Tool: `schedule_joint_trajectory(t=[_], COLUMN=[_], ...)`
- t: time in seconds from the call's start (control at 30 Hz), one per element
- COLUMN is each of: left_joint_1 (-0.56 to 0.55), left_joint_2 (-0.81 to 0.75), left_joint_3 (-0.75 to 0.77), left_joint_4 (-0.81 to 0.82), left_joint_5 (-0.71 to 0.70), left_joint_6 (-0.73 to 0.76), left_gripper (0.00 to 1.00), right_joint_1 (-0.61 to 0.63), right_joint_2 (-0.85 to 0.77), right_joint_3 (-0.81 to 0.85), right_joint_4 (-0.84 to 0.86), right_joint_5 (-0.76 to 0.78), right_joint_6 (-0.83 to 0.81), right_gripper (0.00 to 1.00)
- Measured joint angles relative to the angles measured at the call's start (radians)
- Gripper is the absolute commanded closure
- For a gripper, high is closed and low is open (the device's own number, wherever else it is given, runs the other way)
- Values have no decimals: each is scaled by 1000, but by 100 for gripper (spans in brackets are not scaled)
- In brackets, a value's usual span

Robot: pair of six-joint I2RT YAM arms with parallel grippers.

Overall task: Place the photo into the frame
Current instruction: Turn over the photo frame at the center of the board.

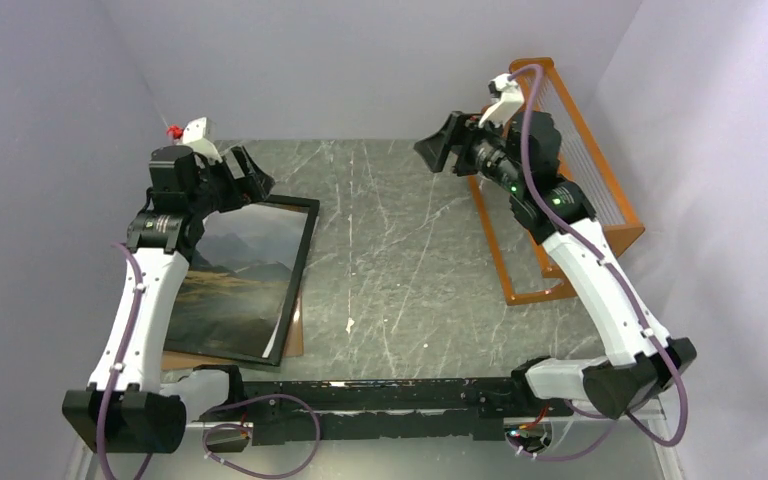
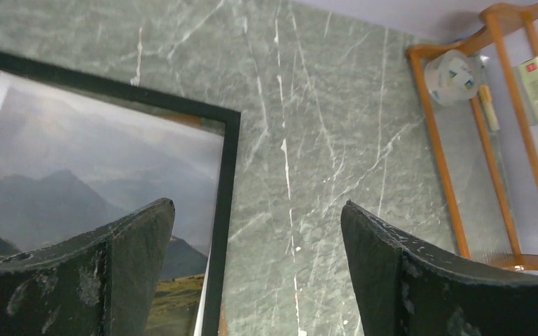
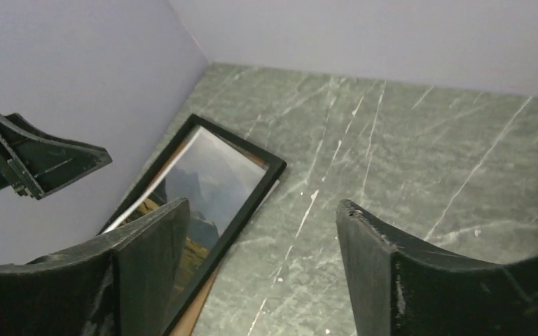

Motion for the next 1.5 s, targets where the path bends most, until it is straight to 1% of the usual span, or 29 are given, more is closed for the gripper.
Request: schedule_joint_trajectory(t=[0.07,0.17,0.33,0.47,0.6,0.73,0.83,0.93,0.97,1.07,1.17,1.23,1.3,1.43,1.47,1.5], left_joint_1=[0,0,-4,-45,-125,-183,-207,-224,-229,-243,-253,-256,-261,-267,-269,-269], left_joint_2=[29,85,200,272,353,437,500,564,586,651,707,727,747,754,756,758], left_joint_3=[-12,-28,-69,-132,-146,-146,-146,-141,-134,-105,-57,-29,-6,15,23,30], left_joint_4=[-2,-13,-52,-79,-108,-132,-151,-164,-171,-185,-218,-233,-243,-257,-259,-270], left_joint_5=[0,0,8,5,-19,-76,-118,-148,-157,-179,-199,-203,-201,-209,-209,-208], left_joint_6=[-11,-30,-56,-65,-62,-56,-51,-50,-50,-51,-53,-58,-65,-46,-47,-65], left_gripper=[6,6,6,6,13,21,27,32,34,45,53,62,74,95,97,97], right_joint_1=[13,23,29,31,31,31,31,31,31,31,31,31,31,31,31,31], right_joint_2=[28,50,61,76,101,117,134,146,149,152,152,152,152,152,151,151], right_joint_3=[-3,-28,-77,-120,-177,-248,-284,-311,-318,-335,-346,-352,-360,-372,-375,-376], right_joint_4=[-3,-3,2,5,12,14,13,22,23,28,32,36,41,42,41,41], right_joint_5=[4,5,5,5,6,2,-2,-7,-8,-8,-8,-8,-8,-3,-2,0], right_joint_6=[0,8,30,50,80,117,144,165,170,185,197,204,209,215,217,220], right_gripper=[12,11,15,19,23,29,32,34,35,36,37,37,37,37,37,37])
